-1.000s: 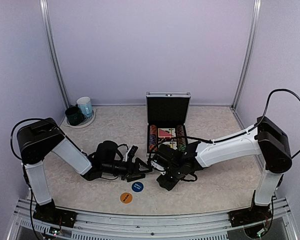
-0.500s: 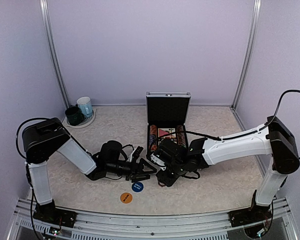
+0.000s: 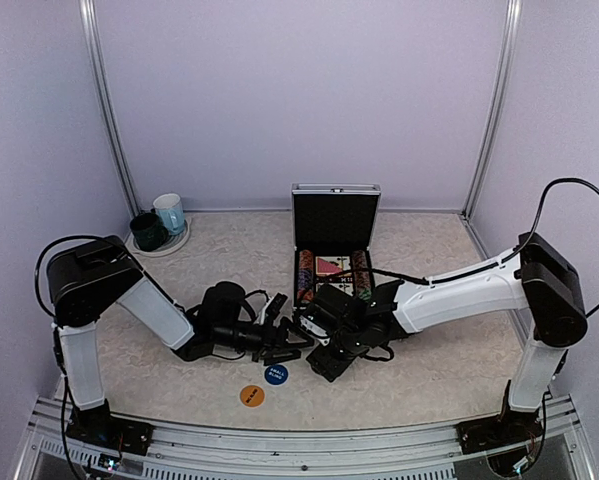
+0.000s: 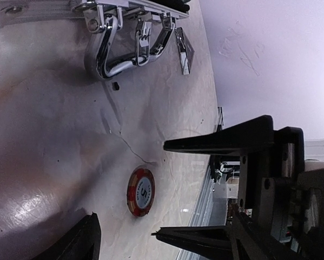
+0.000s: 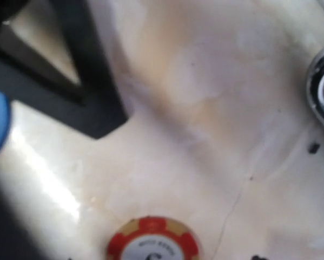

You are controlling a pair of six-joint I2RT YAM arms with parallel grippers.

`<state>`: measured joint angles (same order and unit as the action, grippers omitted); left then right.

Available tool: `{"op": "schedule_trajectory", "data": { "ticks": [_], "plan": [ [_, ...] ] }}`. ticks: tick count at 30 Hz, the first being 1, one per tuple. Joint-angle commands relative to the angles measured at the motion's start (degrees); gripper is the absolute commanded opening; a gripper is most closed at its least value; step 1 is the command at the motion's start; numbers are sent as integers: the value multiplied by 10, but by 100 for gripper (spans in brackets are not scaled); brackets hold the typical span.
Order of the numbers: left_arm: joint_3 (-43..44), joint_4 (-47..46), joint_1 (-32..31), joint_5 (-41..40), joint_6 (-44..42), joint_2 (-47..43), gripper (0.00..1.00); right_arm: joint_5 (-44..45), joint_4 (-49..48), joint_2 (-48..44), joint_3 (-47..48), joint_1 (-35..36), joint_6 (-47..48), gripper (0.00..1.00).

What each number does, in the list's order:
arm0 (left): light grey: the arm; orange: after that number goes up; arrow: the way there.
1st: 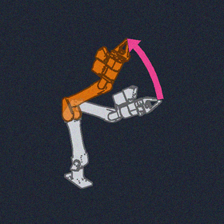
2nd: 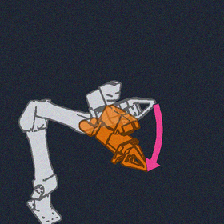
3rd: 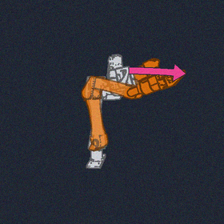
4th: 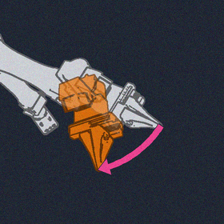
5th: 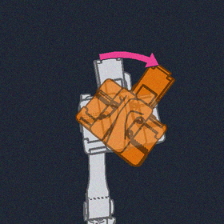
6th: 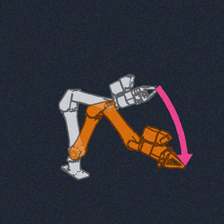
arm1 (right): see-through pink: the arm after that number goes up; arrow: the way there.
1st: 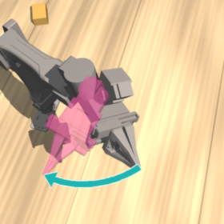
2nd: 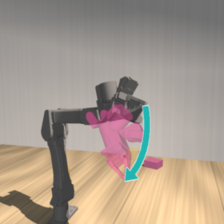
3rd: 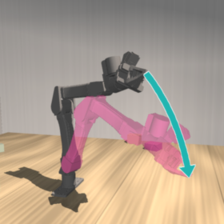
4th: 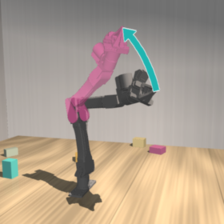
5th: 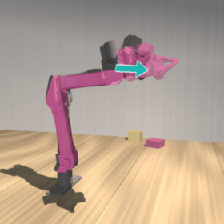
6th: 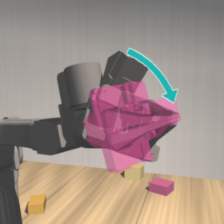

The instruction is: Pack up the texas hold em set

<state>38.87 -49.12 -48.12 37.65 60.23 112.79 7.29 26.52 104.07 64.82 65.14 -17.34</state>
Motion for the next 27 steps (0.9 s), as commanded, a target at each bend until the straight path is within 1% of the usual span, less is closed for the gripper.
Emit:
{"op": "schedule_trajectory", "data": {
  "ticks": [1, 6, 11, 14, 17, 19, 21, 27],
  "plan": [
    [6, -24, -6, 5, 1, 10, 82, -2, -2, 38, -6, 2, 1, 70],
    [-4, -36, -7, 6, 7, 10, 82, 4, -19, 34, -28, -1, -4, 68],
    [-12, -63, -4, 6, 21, 20, 82, -6, -73, 10, -71, -1, -5, 62],
    [-15, -83, -1, 8, 37, 31, 82, -11, -81, 12, -81, 3, -7, 58],
    [-14, -92, 1, 8, 46, 39, 82, -2, -85, 15, -92, 11, -7, 57],
    [-12, -85, 1, 4, 45, 40, 82, 7, -89, 16, -100, 17, -7, 53],
    [-11, -79, 1, 3, 44, 39, 82, 10, -95, 13, -108, 20, -10, 47],
    [-10, -66, 1, 3, 41, 38, 82, 15, -123, -11, -134, 24, -20, 41]
  ]
}}
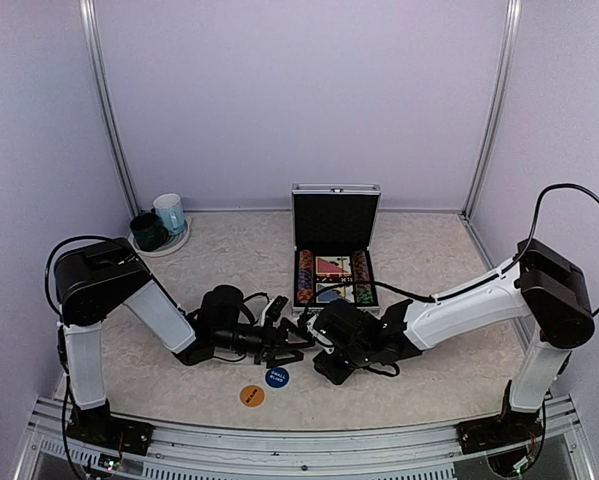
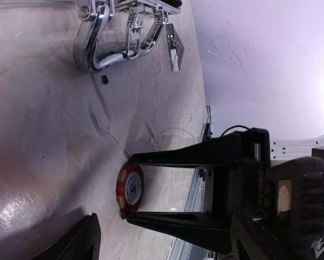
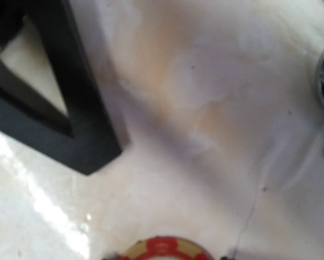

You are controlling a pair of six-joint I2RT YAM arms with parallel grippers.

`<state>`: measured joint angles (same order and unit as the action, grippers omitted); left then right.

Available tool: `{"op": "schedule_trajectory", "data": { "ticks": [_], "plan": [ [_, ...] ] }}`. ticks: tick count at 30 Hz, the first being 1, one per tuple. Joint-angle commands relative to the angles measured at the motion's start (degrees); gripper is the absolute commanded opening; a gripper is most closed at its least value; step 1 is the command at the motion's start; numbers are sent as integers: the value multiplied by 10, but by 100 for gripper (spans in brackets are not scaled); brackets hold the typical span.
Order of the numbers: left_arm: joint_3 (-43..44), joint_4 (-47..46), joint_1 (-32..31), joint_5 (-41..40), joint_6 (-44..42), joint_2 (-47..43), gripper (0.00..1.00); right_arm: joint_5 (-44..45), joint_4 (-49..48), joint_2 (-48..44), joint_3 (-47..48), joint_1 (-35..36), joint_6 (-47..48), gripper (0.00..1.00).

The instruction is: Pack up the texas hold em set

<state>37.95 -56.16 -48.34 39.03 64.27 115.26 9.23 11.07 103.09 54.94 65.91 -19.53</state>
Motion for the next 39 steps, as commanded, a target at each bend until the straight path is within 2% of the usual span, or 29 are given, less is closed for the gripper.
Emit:
{"op": "schedule_trajectory", "data": {
  "ticks": [1, 14, 20, 24, 29, 33, 39],
  "plan": [
    [-2, 6, 2, -11, -1, 12, 82, -2, 26, -8, -39, 17, 1, 40],
    [13, 12, -7, 1, -6, 13, 82, 55, -57, -81, -66, 19, 22, 38],
    [26, 16, -11, 7, -7, 18, 82, 56, -48, -90, -54, 19, 33, 39],
    [25, 19, -10, 2, -8, 15, 82, 5, 8, -70, -33, 19, 22, 52],
    [24, 15, -10, -3, -7, 10, 82, -21, -18, -73, -73, 21, -3, 66],
    [25, 15, -9, -3, -4, 11, 82, -15, -45, -63, -82, 25, -7, 69],
    [19, 16, -6, -9, -5, 3, 82, 12, -61, -35, -86, 30, -11, 67]
  ]
}}
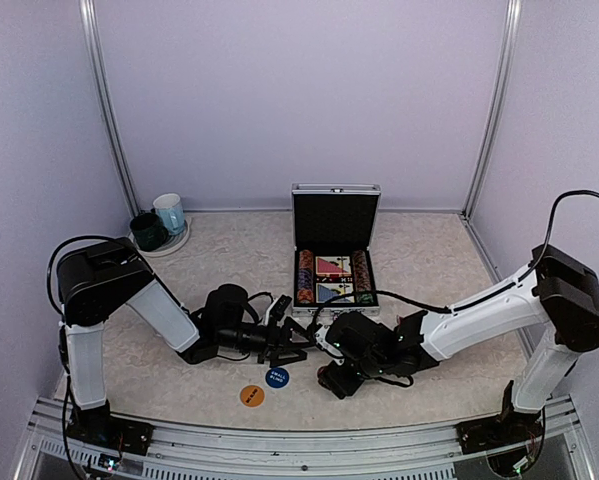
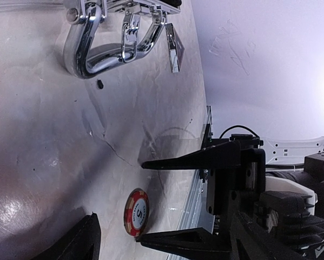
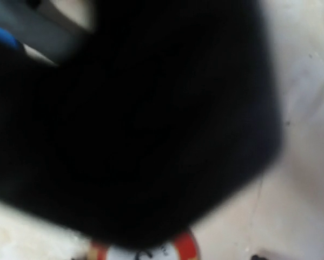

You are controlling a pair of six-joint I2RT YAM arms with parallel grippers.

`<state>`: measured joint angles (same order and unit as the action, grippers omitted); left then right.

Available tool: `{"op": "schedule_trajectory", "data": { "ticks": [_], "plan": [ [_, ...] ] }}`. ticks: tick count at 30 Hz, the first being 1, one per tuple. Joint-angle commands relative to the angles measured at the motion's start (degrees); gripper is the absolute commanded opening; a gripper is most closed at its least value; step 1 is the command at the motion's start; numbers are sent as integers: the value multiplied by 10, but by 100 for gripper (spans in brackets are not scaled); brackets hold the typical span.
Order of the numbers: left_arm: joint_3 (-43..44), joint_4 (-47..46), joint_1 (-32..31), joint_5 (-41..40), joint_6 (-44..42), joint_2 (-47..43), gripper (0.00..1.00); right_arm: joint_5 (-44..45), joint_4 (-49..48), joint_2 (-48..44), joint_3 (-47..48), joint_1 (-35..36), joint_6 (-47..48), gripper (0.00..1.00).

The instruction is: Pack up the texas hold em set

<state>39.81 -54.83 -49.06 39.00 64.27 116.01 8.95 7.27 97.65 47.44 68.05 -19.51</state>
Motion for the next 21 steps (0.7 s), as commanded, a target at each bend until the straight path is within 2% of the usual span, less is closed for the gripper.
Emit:
{"op": "schedule_trajectory", "data": {
  "ticks": [1, 12, 15, 18, 21],
  "plan": [
    [-1, 2, 1, -10, -5, -5, 82, 18, -29, 21, -14, 9, -13, 66],
    [0, 9, 2, -10, -7, -9, 82, 21, -49, 42, -19, 20, -15, 43],
    [0, 10, 2, -10, -8, -10, 82, 24, -46, 39, -15, 23, -13, 40],
    [-1, 11, 2, -10, -8, -10, 82, 26, -39, 31, -10, 23, -12, 39],
    [-1, 12, 2, -10, -8, -11, 82, 30, -20, 22, 1, 23, -10, 45]
  ]
}}
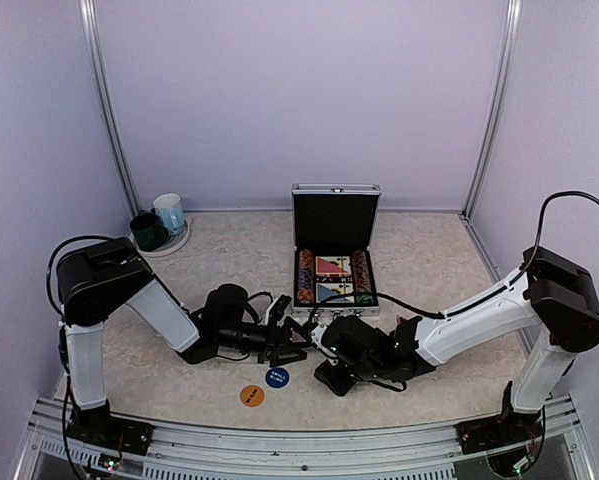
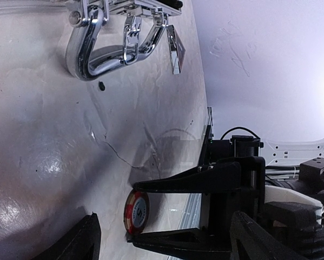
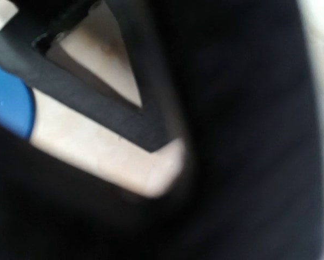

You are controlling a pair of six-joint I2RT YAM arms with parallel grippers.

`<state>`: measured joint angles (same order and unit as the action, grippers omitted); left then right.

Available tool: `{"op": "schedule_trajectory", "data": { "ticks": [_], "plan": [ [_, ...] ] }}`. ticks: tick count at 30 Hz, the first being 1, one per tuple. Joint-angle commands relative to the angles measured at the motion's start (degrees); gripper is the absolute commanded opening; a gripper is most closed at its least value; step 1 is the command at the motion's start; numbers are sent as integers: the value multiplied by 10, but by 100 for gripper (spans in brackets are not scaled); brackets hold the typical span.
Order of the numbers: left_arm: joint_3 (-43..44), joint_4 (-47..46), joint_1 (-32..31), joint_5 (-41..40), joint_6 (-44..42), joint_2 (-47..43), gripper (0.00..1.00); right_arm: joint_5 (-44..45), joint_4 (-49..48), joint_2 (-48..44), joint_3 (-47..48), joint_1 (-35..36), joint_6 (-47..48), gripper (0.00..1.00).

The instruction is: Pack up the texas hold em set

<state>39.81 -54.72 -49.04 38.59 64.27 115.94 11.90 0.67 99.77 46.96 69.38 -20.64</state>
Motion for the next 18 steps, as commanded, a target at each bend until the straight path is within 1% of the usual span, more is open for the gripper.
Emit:
{"op": "schedule_trajectory", "data": {
  "ticks": [1, 2, 4, 8, 11, 15, 18],
  "plan": [
    [-1, 12, 2, -7, -9, -11, 82, 2, 55, -1, 10, 9, 1, 51],
    [-1, 13, 2, -7, -10, -11, 82, 5, 63, -2, 14, 10, 0, 57],
    [-1, 14, 2, -8, -11, -13, 82, 6, 69, -6, 14, 9, -2, 62],
    [0, 17, 2, -8, -12, -15, 82, 0, 67, -9, 2, 10, -9, 63],
    [0, 20, 2, -9, -14, -17, 82, -6, 62, -7, -7, 10, -15, 61],
    [1, 22, 2, -10, -14, -18, 82, -6, 56, -1, -11, 9, -17, 55],
    [0, 23, 2, -11, -14, -19, 82, -10, 54, 3, -11, 9, -18, 46]
  ]
}}
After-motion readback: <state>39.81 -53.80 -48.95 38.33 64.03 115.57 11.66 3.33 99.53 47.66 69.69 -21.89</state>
